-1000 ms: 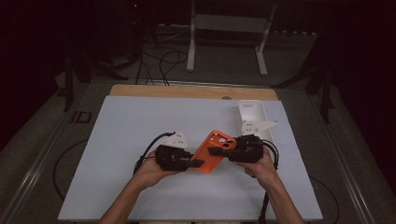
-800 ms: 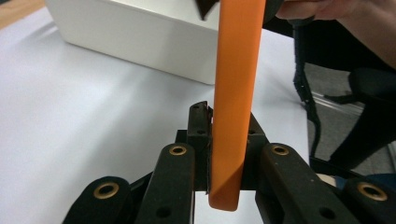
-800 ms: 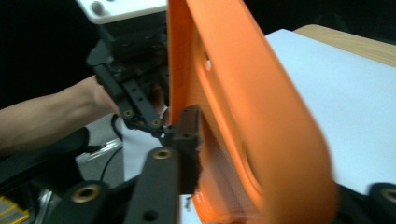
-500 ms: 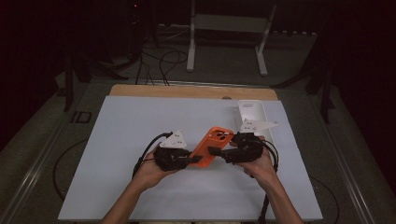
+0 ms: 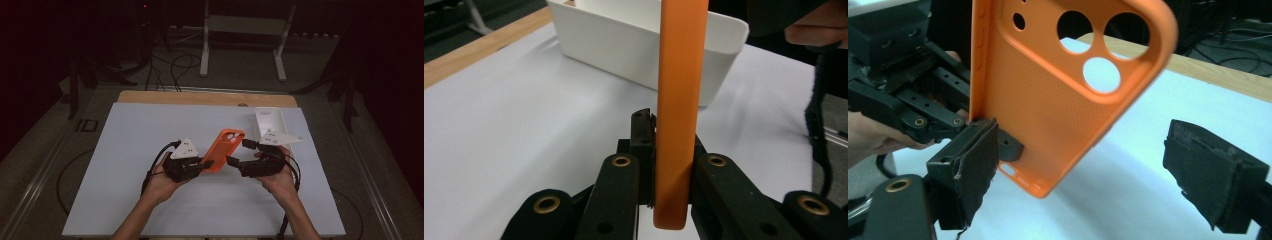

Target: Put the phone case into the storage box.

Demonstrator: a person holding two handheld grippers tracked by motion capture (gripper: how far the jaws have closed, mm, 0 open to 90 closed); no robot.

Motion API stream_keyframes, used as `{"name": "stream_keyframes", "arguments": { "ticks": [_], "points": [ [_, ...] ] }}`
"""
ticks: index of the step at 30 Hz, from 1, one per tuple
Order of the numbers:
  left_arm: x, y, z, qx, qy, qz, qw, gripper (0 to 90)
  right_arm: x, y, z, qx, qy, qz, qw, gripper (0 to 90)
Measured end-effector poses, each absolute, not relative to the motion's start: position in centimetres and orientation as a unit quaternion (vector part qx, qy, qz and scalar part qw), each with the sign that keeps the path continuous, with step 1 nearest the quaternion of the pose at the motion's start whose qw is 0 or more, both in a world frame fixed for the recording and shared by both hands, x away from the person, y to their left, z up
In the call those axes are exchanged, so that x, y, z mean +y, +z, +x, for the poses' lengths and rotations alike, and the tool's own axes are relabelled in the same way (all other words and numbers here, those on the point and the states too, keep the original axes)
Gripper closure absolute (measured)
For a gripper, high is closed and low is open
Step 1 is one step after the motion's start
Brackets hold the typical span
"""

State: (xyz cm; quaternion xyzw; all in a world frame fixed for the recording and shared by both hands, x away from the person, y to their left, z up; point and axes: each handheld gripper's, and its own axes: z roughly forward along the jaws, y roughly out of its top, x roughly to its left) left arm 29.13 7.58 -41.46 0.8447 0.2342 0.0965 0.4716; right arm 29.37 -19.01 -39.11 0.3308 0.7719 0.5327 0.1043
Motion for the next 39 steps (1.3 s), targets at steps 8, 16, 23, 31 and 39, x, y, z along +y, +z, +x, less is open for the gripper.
{"name": "stream_keyframes", "arguments": {
  "ticks": [8, 16, 23, 31, 39],
  "points": [
    [7.5, -41.6, 29.0, 0.254, 0.119, 0.838, 0.468, 84.9, -19.3, -39.2, 29.1, 0.756, 0.542, 0.35, 0.106, 15.8],
    [7.3, -41.7, 28.8, 0.263, 0.131, 0.834, 0.466, 84.9, -19.2, -39.2, 29.0, 0.748, 0.552, 0.355, 0.1, 14.7],
    [7.1, -41.8, 28.5, 0.267, 0.147, 0.832, 0.463, 84.8, -18.9, -39.2, 29.0, 0.739, 0.56, 0.363, 0.09, 13.7],
    [6.7, -42.0, 28.2, 0.278, 0.158, 0.823, 0.47, 84.9, -18.6, -38.8, 29.0, 0.724, 0.572, 0.374, 0.089, 13.2],
    [6.2, -42.6, 27.9, 0.283, 0.158, 0.82, 0.472, 84.9, -17.9, -38.1, 29.3, 0.712, 0.581, 0.383, 0.091, 12.7]
  ]
}}
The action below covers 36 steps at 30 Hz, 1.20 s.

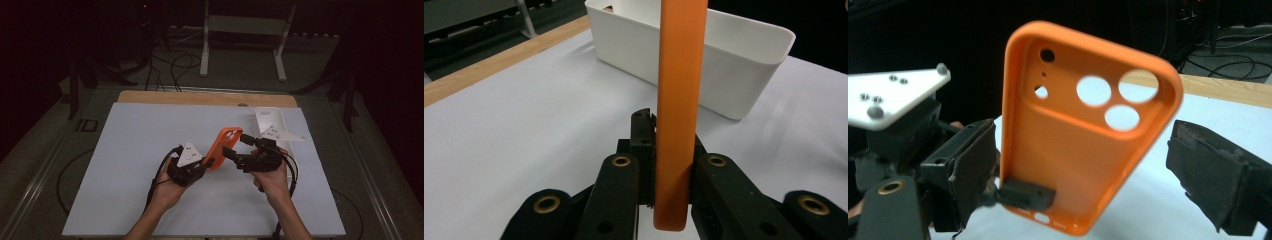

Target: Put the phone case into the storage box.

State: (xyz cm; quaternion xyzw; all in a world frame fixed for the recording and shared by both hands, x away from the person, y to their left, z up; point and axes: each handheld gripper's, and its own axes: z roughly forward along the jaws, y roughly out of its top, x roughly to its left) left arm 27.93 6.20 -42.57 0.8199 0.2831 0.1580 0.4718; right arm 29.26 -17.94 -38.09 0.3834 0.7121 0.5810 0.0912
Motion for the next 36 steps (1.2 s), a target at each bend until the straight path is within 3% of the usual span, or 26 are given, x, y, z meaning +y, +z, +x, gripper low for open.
{"name": "stream_keyframes", "arguments": {
  "ticks": [20, 36],
  "points": [
    [3.8, -44.4, 26.4, 0.282, 0.194, 0.828, 0.443, 83.7, -16.4, -37.8, 29.7, 0.69, 0.583, 0.422, 0.082, 13.6],
    [3.3, -44.9, 26.3, 0.272, 0.186, 0.837, 0.437, 82.0, -15.5, -37.6, 29.1, 0.709, 0.557, 0.417, 0.117, 16.2]
  ]
}}
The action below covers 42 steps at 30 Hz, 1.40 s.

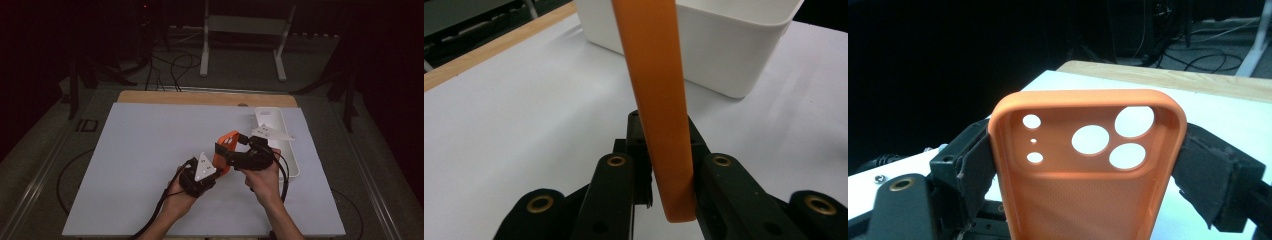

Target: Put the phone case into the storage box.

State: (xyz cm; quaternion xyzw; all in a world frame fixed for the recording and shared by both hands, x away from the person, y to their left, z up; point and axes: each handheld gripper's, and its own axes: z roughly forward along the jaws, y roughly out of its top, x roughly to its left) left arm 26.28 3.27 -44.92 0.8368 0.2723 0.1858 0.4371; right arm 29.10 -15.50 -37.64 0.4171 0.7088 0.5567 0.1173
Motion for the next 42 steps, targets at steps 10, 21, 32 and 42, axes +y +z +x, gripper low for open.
{"name": "stream_keyframes", "arguments": {
  "ticks": [10, 21, 32, 42],
  "points": [
    [3.8, -44.8, 26.5, 0.284, 0.166, 0.829, 0.452, 73.2, -15.4, -37.8, 29.1, 0.707, 0.56, 0.417, 0.114, 16.4],
    [4.5, -44.7, 26.9, 0.32, 0.148, 0.81, 0.468, 10.7, -15.6, -37.8, 29.1, 0.704, 0.559, 0.42, 0.123, 16.4],
    [5.2, -44.4, 27.2, 0.333, 0.153, 0.804, 0.469, 2.2, -15.6, -37.8, 29.0, 0.704, 0.559, 0.419, 0.126, 16.4],
    [6.4, -44.0, 27.4, 0.338, 0.155, 0.796, 0.477, 1.4, -15.7, -37.8, 29.1, 0.703, 0.559, 0.421, 0.129, 16.3]
  ]
}}
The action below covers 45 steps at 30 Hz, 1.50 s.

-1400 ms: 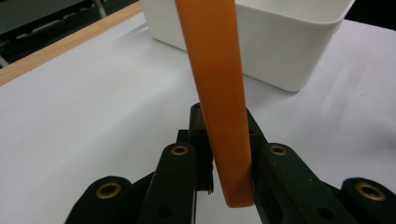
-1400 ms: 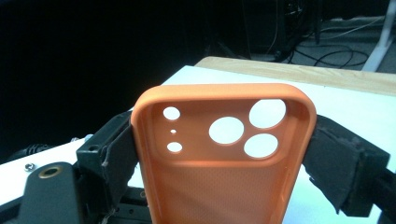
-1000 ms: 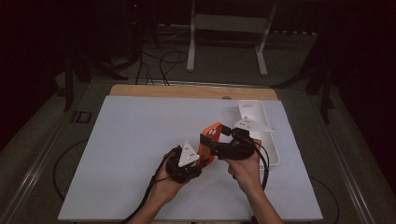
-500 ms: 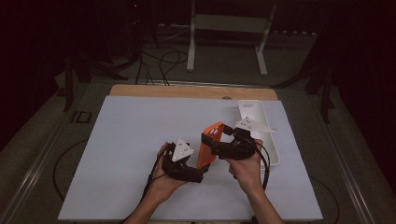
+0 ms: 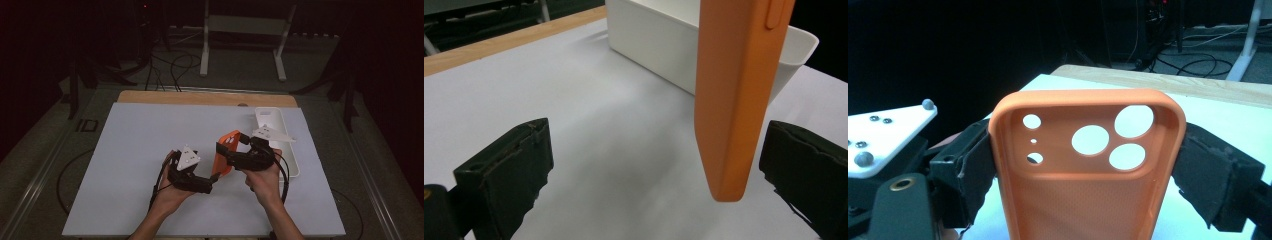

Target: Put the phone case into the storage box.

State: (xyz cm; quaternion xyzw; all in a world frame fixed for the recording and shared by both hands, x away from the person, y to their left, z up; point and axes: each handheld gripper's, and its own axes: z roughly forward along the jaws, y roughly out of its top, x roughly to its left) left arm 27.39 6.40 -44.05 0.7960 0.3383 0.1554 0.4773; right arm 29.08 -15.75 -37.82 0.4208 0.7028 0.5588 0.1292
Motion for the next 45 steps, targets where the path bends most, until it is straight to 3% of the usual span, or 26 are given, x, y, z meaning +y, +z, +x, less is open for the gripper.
{"name": "stream_keyframes", "arguments": {
  "ticks": [45],
  "points": [
    [15.2, -45.0, 27.3, 0.395, 0.205, 0.754, 0.483, 0.7, -17.0, -37.2, 30.4, 0.69, 0.557, 0.436, 0.154, 16.3]
  ]
}}
